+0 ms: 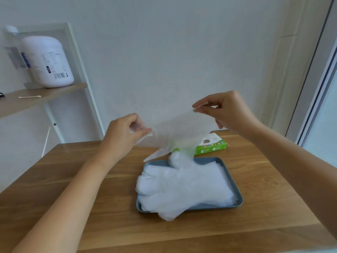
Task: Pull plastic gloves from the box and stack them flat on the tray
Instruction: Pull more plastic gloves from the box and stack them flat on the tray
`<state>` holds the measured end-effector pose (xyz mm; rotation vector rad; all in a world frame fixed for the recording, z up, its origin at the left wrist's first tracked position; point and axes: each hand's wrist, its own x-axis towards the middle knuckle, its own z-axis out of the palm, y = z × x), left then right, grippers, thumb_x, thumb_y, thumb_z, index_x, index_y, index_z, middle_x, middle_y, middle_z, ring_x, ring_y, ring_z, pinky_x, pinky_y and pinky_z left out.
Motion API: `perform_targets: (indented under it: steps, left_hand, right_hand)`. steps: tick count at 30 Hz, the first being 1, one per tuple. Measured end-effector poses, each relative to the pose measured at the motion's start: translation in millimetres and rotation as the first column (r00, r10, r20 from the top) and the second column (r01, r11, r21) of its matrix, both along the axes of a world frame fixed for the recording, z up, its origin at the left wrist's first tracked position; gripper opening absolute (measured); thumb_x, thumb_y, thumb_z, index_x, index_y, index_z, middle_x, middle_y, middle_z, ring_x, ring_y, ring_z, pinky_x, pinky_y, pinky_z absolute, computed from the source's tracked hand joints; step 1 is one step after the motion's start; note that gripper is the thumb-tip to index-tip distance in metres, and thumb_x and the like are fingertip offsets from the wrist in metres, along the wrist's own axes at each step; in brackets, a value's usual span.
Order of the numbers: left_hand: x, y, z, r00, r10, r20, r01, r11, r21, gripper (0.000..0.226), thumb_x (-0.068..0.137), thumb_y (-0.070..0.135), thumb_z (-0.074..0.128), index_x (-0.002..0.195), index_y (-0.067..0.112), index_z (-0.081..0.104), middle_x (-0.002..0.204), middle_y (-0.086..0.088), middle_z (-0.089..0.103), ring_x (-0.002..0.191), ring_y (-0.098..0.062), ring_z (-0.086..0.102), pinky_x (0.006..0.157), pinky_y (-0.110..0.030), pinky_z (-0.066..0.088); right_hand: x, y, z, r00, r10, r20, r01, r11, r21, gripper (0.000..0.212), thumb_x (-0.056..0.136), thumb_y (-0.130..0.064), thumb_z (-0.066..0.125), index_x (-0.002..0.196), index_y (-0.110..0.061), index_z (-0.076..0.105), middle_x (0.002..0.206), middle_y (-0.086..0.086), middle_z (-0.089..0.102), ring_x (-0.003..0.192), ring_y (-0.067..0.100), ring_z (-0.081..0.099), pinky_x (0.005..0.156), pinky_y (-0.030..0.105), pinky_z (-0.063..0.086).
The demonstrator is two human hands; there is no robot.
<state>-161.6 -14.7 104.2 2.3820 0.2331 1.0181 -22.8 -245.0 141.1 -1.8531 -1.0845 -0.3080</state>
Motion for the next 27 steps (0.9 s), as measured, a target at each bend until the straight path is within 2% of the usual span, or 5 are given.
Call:
perform_targets:
  steps: [5,10,14,21,27]
  left_hand:
    - [-27.4,-14.2,-17.2,0.999,-0.005,0.051,-0.007,0.974,0.226,0.026,0.082,0.022,0.073,0.067,0.021,0.051,0.071,0.013,0.055,0.074,-0.005,0.052,0.067,-0.011,0.038]
    - [-39.9,-22.3,-60.6,0.996,-0.078,-0.049,0.091,0.901,0.424,0.021,0.084,0.026,0.065,0.069,0.02,0.052,0.067,0.017,0.046,0.078,-0.002,0.044,0.094,-0.004,0.024]
    - [-33.6,-32.0,-90.3,0.981,-0.131,-0.144,0.188,0.832,0.523,0.019,0.084,0.022,0.059,0.068,0.021,0.048,0.066,0.015,0.045,0.068,-0.009,0.047,0.094,-0.023,0.031]
    - [-23.7,-39.3,-113.8,0.919,-0.144,-0.368,0.314,0.831,0.459,0.025,0.079,0.02,0.069,0.071,0.029,0.047,0.069,0.02,0.041,0.071,0.004,0.035,0.104,-0.029,0.023]
    - [-32.7,-45.6,-96.3,0.89,-0.124,-0.44,0.274,0.915,0.295,0.054,0.082,0.079,0.03,0.07,0.031,0.052,0.064,0.013,0.048,0.074,-0.004,0.048,0.099,-0.013,0.02]
  right_hand:
    - [-5.7,-13.4,-38.7,0.963,0.17,-0.208,-0.139,0.978,0.158,0.019,0.089,0.0,0.062,0.088,-0.016,0.072,0.102,-0.013,0.071,0.078,0.008,0.072,0.069,0.014,0.052]
    - [-5.0,-32.5,-89.1,0.997,0.068,0.047,-0.065,0.996,-0.057,0.017,0.085,-0.003,0.066,0.09,-0.017,0.075,0.116,-0.017,0.064,0.104,-0.002,0.062,0.088,0.013,0.047]
    - [3.7,-42.8,-125.7,0.998,0.042,0.055,-0.032,0.984,-0.173,0.019,0.083,-0.003,0.069,0.088,-0.021,0.075,0.113,-0.024,0.062,0.105,-0.008,0.058,0.085,0.005,0.042]
    - [9.6,-51.4,-161.1,1.0,0.024,0.012,-0.018,0.926,-0.378,0.018,0.083,-0.011,0.071,0.085,-0.029,0.073,0.116,-0.029,0.057,0.105,-0.008,0.055,0.093,0.016,0.045]
    - [2.6,-55.7,-161.5,1.0,0.005,-0.011,-0.009,0.914,-0.406,0.024,0.085,-0.015,0.068,0.085,-0.039,0.067,0.121,-0.029,0.051,0.115,-0.009,0.045,0.097,0.014,0.037]
